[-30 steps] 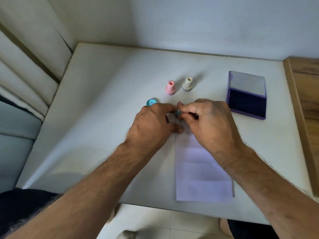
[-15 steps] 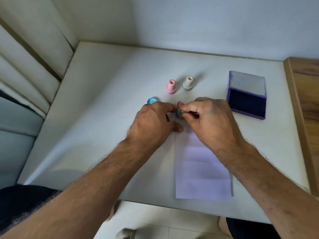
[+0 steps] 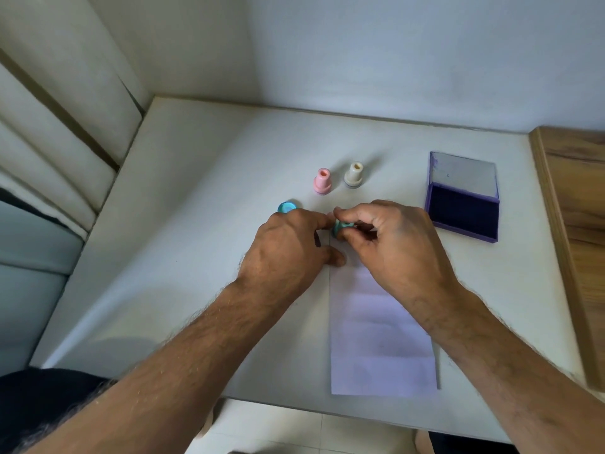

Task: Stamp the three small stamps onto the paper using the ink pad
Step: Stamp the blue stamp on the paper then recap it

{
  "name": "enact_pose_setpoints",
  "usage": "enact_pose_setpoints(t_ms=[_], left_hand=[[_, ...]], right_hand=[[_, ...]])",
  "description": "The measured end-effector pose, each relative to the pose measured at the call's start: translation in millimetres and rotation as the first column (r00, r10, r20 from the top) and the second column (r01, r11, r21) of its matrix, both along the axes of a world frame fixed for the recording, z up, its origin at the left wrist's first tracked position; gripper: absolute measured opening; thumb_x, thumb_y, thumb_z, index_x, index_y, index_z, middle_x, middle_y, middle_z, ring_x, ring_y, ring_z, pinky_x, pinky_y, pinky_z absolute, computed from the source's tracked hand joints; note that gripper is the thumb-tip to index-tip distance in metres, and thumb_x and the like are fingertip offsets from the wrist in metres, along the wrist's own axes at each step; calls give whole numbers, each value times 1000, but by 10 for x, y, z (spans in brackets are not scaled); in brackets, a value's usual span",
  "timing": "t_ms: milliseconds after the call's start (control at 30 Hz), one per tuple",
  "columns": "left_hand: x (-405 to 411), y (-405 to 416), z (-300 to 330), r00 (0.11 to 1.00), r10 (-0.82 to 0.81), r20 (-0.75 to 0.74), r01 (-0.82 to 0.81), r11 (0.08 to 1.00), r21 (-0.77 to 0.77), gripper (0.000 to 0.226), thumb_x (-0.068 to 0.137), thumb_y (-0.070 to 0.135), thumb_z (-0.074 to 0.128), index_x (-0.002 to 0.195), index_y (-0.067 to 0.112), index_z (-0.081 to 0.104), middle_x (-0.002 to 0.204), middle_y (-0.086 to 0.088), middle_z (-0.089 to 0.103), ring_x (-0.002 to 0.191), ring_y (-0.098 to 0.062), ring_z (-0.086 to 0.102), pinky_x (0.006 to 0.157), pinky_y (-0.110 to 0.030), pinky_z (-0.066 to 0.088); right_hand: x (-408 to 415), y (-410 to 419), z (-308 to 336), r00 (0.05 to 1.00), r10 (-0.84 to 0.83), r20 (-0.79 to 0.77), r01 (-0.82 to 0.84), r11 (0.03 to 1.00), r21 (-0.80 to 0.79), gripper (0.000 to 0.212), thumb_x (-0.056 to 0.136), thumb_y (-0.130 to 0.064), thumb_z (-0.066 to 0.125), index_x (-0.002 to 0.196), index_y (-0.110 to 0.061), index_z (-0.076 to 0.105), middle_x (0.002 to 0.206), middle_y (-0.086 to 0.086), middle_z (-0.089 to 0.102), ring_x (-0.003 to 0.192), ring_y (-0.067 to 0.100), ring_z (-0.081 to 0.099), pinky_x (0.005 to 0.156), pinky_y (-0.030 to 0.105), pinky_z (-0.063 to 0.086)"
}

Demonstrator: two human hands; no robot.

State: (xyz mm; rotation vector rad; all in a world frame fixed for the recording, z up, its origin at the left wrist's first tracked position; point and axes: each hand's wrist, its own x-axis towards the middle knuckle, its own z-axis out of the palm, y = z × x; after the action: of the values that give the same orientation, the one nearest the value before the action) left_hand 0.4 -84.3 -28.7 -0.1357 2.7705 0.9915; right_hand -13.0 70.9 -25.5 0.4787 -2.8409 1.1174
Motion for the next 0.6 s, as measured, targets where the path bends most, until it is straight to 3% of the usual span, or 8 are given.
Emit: enact_pose_setpoints(t_ms=[133,200,300,433,533,600], left_hand=[[-18,10,14,1000,-21,-6,20,999,-43,59,70,44,82,125,35,64,83,9,64,80,-9,52,68,-18,38],[-26,3,56,1000,-20,1,20,1000,-23,61,68,45,84,125,32,65,84,9,67,80,-9,57,66,-18,41],[-69,-42,132,997,75,-2,-75,994,75,58,62,44,88,116,32,69,77,13,67,69,-2,57,58,-9,37],[-143,-127,194,988,154,-26,-150,982,111,35,60,38,90,90,32,73,69,12,64,56,-1,54,48,-12,37],[-158,-209,189,984,162,-71,-160,987,30,30,64,33,89,88,33,71,78,13,61,66,-2,54,51,-11,35],[-155,-248,158,988,112,-110,-124,986,-110,39,68,31,87,102,34,69,96,12,57,85,-9,53,64,-11,35]], right_hand=[[-57,36,47,994,-81,68,88,990,-107,25,82,-19,78,106,-25,75,88,-19,70,78,1,67,76,18,57],[-94,48,94,987,-138,87,153,966,-210,25,81,-20,78,103,-30,75,80,-25,68,75,0,67,69,15,56],[-128,59,154,965,-208,160,255,884,-391,21,80,-20,76,96,-34,75,81,-18,74,77,8,69,63,30,61],[-134,78,184,922,-192,337,366,718,-592,21,84,-8,72,92,-27,76,81,-8,76,77,11,72,58,28,59],[-146,83,188,879,-141,454,439,610,-660,19,85,-2,70,91,-19,75,74,-3,74,72,16,71,61,30,58],[-157,82,186,862,-124,491,470,559,-683,18,85,1,69,90,-15,74,71,-3,73,71,19,71,63,29,58]])
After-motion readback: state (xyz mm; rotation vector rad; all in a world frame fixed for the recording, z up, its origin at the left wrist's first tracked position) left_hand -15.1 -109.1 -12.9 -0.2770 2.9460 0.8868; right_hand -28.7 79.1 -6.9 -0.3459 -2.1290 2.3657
